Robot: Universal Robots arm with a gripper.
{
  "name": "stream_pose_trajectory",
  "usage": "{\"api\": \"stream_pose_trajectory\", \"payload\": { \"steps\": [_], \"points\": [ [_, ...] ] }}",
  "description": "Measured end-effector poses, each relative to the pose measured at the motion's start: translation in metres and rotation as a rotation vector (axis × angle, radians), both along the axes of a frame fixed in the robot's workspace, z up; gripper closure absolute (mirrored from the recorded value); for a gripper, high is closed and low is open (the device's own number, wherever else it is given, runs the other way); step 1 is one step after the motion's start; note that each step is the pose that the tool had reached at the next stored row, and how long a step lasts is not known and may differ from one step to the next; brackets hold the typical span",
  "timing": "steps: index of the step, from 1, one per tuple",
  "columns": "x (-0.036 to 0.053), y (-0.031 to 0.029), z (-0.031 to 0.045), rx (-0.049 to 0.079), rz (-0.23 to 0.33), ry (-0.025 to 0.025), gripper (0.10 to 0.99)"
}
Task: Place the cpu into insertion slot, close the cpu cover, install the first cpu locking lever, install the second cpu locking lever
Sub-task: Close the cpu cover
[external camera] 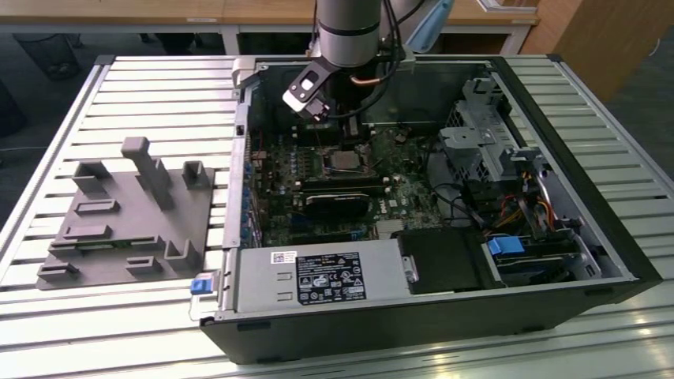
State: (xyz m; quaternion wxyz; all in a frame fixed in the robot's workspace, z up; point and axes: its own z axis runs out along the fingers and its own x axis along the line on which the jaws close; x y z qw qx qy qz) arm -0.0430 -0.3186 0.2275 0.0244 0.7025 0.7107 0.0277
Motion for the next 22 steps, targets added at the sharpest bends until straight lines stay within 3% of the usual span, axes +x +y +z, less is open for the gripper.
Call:
{"api": "stream_pose_trajectory", "payload": {
  "steps": [22],
  "points": [
    [0.0000,0.0000,0.0101,0.002,0.000,0.0000,0.980]
  ]
}}
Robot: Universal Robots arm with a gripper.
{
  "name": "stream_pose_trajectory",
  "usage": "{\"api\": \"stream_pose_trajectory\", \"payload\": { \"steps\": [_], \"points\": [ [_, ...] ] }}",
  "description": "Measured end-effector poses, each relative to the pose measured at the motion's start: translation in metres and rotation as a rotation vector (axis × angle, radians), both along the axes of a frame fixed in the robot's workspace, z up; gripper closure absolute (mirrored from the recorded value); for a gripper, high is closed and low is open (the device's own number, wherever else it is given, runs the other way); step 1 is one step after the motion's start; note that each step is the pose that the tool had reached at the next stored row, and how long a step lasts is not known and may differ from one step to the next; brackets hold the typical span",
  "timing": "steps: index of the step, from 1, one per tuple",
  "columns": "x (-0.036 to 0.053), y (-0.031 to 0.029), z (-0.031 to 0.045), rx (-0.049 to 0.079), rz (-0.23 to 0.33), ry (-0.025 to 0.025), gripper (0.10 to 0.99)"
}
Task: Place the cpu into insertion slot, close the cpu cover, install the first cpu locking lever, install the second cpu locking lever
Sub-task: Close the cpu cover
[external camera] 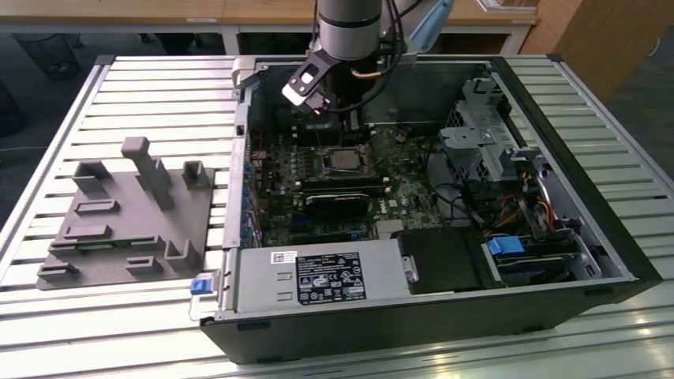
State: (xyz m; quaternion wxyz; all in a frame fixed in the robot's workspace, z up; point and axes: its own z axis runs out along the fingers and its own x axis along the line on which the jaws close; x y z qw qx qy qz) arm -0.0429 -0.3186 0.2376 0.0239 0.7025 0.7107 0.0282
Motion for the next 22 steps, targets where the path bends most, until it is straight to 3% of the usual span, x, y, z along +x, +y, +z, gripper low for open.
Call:
{"api": "stream_pose_trajectory", "payload": {
  "steps": [7,8,9,13,22],
  "points": [
    [0.0000,0.0000,0.0120,0.000,0.000,0.0007,0.980],
    [0.0000,0.0000,0.0226,0.000,0.000,0.0017,0.980],
    [0.0000,0.0000,0.0282,0.000,0.000,0.0026,0.980],
    [0.0000,0.0000,0.0368,0.000,0.000,0.0047,0.980],
    [0.0001,-0.0081,0.0377,0.003,-0.001,0.0069,0.980]
  ]
}}
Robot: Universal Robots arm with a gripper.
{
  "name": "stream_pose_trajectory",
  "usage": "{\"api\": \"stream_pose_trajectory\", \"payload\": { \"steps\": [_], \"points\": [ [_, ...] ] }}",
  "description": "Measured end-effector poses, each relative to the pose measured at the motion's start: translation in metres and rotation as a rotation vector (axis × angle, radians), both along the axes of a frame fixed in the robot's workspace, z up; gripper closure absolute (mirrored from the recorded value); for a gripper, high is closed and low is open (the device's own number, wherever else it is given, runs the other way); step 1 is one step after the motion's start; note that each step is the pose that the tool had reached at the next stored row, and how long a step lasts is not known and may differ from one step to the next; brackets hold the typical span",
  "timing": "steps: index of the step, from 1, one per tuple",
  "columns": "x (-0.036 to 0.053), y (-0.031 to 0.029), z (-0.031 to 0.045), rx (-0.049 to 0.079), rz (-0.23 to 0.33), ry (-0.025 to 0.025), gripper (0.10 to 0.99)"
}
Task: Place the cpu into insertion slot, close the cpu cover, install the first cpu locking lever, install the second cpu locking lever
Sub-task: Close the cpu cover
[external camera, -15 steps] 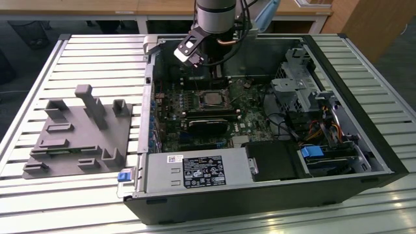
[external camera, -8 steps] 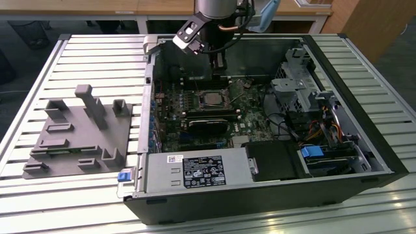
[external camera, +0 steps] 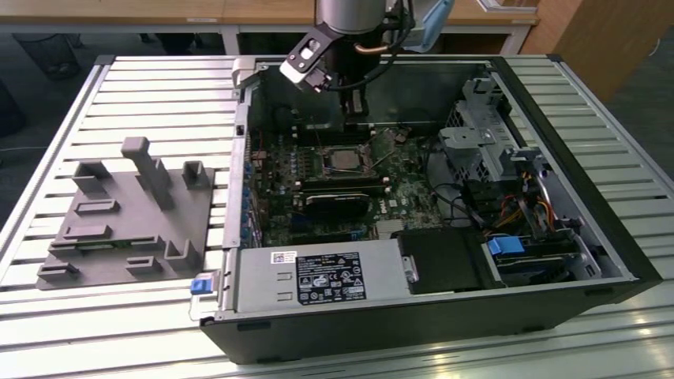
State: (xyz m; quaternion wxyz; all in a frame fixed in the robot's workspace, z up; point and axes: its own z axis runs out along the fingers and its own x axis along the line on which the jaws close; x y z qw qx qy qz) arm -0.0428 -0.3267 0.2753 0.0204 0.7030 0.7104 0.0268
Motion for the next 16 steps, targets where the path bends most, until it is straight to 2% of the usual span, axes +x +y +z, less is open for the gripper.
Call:
{"api": "stream_pose_trajectory", "payload": {
  "steps": [2,3,6,7,8,10,13,16],
  "points": [
    [0.0021,-0.0013,-0.0001,0.000,0.000,0.0060,0.980],
    [0.0046,-0.0014,0.0000,0.000,0.000,0.0124,0.980],
    [0.0142,-0.0014,0.0000,0.002,0.000,0.0367,0.980],
    [0.0171,-0.0015,-0.0001,0.003,0.000,0.0425,0.980],
    [0.0189,-0.0015,0.0000,0.004,0.000,0.0451,0.980],
    [0.0205,-0.0015,0.0000,0.006,0.003,0.0455,0.980],
    [0.0231,-0.0014,0.0000,0.018,0.012,0.0444,0.980],
    [0.0306,-0.0014,-0.0001,0.023,0.014,0.0431,0.980]
  ]
}}
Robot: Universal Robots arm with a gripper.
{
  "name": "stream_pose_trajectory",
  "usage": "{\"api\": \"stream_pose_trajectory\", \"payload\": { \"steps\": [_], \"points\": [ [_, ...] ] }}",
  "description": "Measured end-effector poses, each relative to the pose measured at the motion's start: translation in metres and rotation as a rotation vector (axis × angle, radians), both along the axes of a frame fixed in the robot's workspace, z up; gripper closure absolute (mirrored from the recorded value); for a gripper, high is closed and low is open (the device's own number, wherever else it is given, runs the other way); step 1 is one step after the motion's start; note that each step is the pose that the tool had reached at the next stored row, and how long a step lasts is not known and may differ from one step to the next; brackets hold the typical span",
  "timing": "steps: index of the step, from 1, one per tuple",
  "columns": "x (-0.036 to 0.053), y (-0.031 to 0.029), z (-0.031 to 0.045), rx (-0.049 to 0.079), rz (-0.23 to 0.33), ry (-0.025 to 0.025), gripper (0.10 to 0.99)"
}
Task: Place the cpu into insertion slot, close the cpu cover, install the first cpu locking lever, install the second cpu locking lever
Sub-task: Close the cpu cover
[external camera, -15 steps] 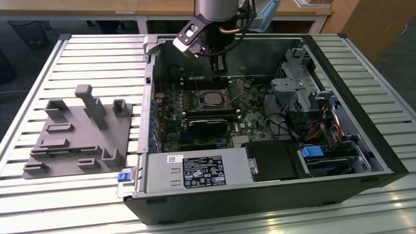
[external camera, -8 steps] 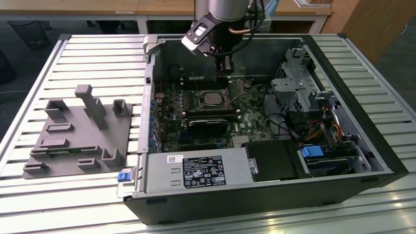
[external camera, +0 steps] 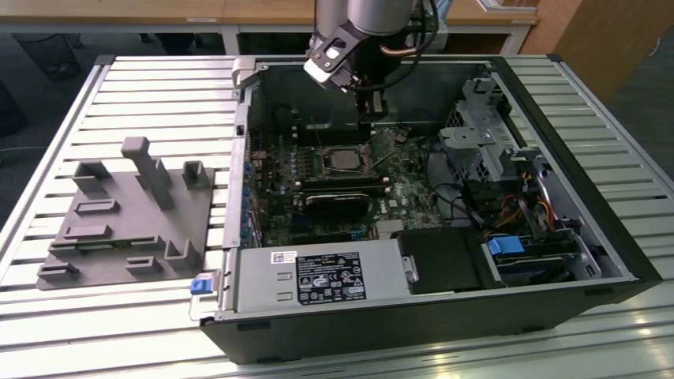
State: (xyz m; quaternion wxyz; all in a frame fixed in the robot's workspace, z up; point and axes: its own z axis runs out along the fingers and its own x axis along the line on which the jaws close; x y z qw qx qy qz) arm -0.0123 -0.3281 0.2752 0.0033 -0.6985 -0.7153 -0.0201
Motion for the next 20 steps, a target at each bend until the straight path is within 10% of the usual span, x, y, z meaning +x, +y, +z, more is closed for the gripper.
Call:
{"api": "stream_pose_trajectory", "payload": {
  "steps": [20],
  "points": [
    [0.0417,0.0000,-0.0073,0.003,0.010,-0.0064,0.980]
  ]
}}
